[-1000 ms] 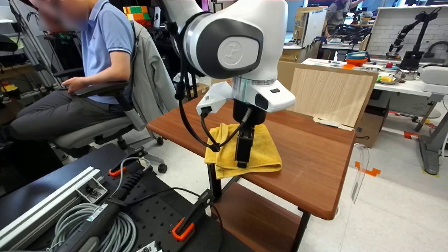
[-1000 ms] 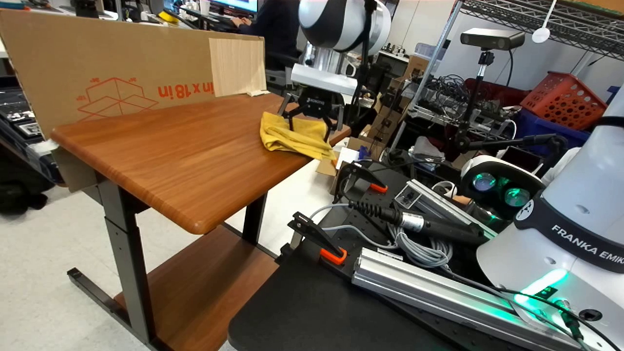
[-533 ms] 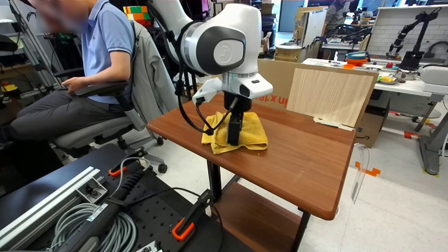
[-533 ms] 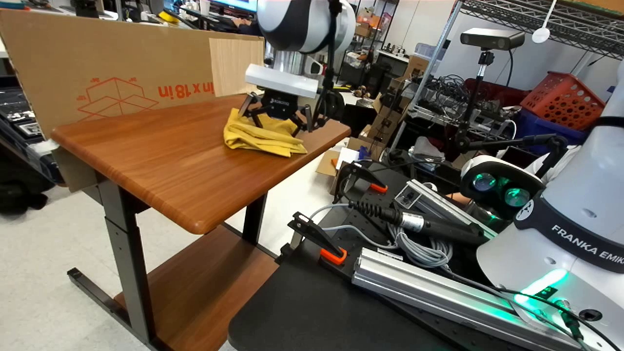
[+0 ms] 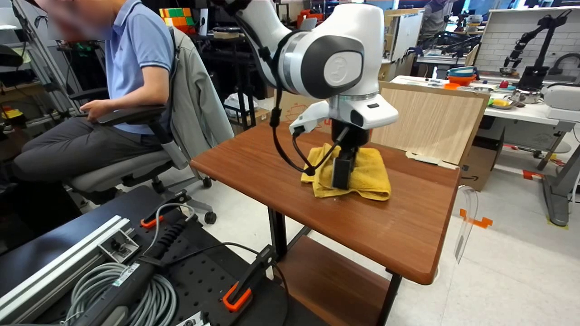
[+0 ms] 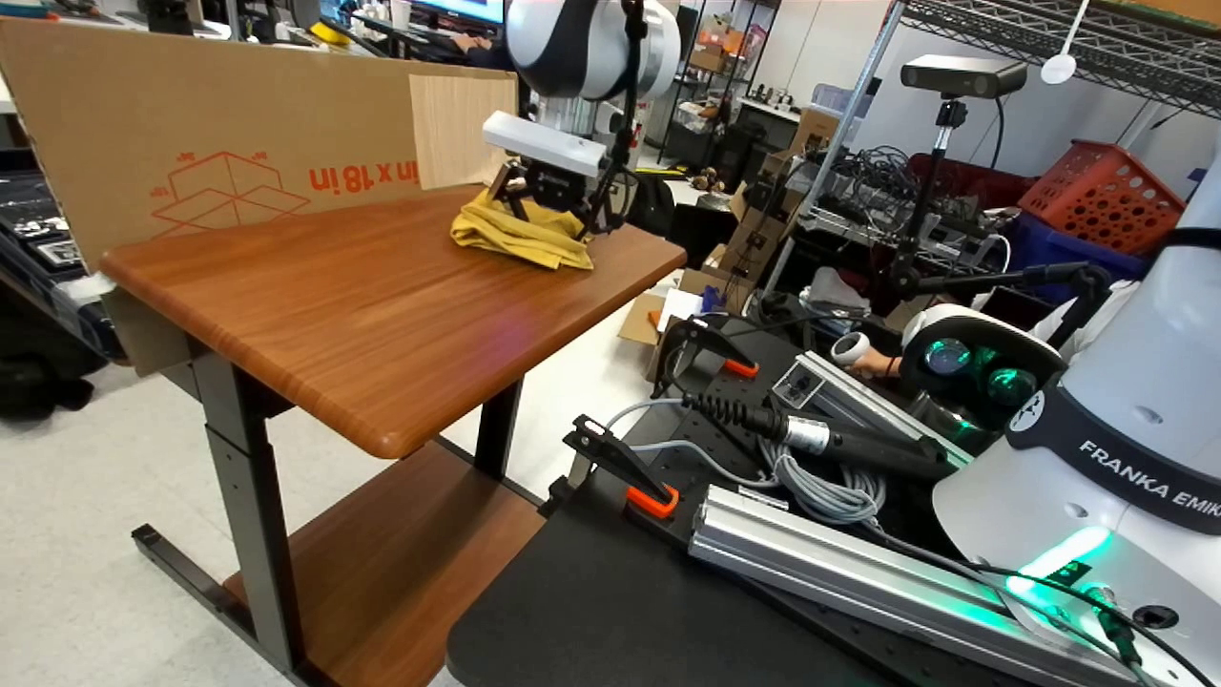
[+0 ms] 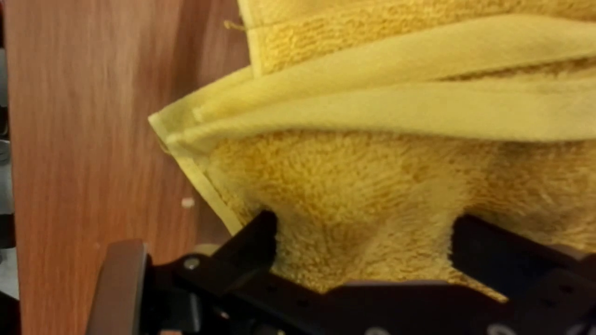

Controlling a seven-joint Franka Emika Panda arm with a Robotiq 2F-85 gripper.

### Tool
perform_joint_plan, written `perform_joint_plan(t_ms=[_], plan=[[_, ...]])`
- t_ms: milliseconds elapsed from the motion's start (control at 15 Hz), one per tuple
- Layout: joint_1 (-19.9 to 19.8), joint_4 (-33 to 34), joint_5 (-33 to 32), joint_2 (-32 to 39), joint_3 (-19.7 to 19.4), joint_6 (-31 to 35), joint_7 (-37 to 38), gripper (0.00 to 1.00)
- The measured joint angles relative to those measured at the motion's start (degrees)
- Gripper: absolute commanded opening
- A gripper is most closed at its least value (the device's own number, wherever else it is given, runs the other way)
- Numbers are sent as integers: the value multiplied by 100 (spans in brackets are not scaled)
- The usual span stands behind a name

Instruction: Use the towel to wipe the table

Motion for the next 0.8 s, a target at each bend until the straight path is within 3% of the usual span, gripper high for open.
perform_joint_plan(t_ms=[467, 800], plan=[[-798, 275, 40, 85, -126, -235, 79, 100], [-817, -235, 23, -170, 91, -361, -512, 100]])
